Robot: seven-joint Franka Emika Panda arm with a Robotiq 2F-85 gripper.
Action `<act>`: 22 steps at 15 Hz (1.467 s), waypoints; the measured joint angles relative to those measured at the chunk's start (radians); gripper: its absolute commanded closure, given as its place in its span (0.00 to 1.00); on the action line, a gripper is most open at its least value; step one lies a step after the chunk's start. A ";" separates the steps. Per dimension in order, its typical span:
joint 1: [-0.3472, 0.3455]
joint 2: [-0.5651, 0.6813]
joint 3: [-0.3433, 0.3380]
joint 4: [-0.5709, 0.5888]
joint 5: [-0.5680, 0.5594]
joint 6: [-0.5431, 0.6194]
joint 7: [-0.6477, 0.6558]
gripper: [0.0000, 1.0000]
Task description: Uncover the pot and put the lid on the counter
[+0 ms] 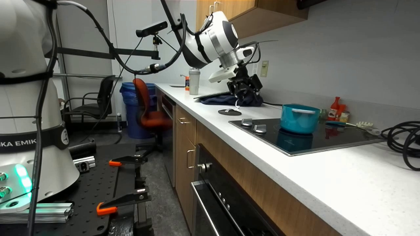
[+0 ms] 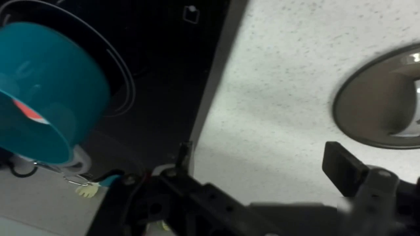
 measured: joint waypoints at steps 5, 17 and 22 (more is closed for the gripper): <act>-0.001 -0.041 -0.069 0.002 0.000 -0.040 0.057 0.00; 0.000 -0.184 -0.106 -0.017 -0.016 -0.204 0.186 0.00; 0.000 -0.214 -0.105 -0.023 -0.022 -0.239 0.206 0.00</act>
